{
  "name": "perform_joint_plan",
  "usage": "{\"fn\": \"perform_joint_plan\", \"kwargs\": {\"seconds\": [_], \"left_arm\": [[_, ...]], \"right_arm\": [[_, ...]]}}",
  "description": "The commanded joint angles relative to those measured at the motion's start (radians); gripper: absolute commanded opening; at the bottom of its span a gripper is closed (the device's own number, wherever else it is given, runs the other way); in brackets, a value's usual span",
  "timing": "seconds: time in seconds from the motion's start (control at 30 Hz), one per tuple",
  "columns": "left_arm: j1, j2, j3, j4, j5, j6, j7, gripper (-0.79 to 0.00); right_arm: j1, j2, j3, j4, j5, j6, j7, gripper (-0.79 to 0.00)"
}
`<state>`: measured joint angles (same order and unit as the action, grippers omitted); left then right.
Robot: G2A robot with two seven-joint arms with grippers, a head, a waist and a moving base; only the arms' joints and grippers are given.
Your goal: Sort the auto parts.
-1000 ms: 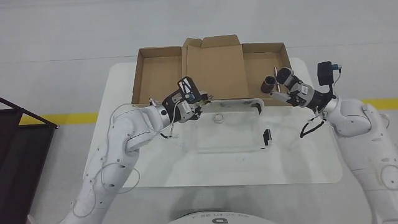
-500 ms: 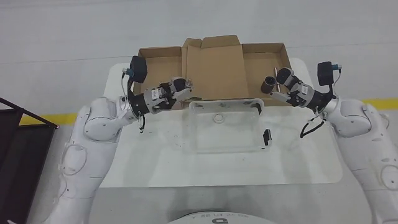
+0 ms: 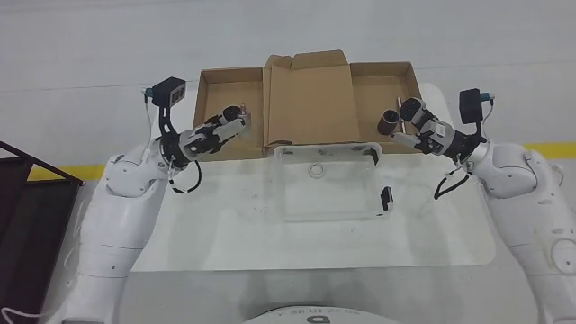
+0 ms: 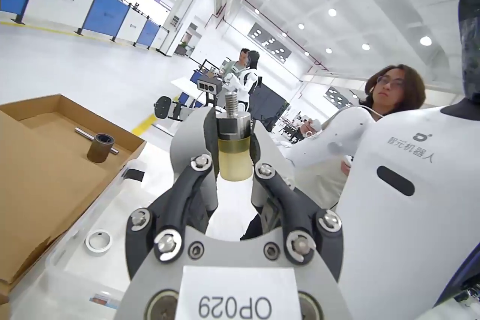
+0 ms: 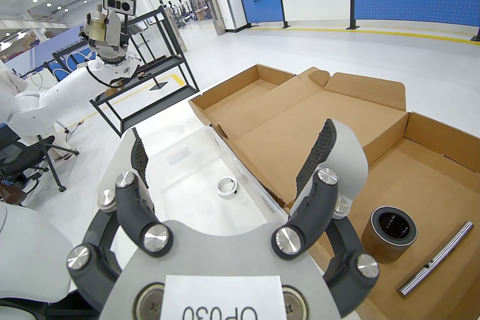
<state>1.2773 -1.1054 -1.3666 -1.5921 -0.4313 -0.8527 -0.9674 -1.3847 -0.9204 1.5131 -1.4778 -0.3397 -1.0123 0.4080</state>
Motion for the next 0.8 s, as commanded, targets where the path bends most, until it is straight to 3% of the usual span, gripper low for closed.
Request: {"fn": "perform_joint_plan", "kwargs": {"seconds": [0.0,0.27,0.37,0.5,0.77], "left_arm": [[-0.002,0.004,0.005,-0.002,-0.003,0.0,0.0,-0.785],[-0.019,0.023,0.012,-0.023,0.073,-0.037,0.036,-0.785],[-0.023,0.033,0.029,-0.107,0.247,-0.155,0.155,-0.785],[-0.02,0.043,0.016,-0.228,0.306,-0.16,0.16,-0.785],[-0.018,0.04,0.008,-0.23,0.306,-0.16,0.167,-0.785]], "right_arm": [[0.0,0.0,0.0,0.0,0.0,0.0,0.0,0.0],[0.0,0.0,0.0,0.0,0.0,0.0,0.0,0.0],[0.0,0.0,0.0,0.0,0.0,0.0,0.0,0.0],[0.0,0.0,0.0,0.0,0.0,0.0,0.0,0.0],[0.0,0.0,0.0,0.0,0.0,0.0,0.0,0.0]]}}
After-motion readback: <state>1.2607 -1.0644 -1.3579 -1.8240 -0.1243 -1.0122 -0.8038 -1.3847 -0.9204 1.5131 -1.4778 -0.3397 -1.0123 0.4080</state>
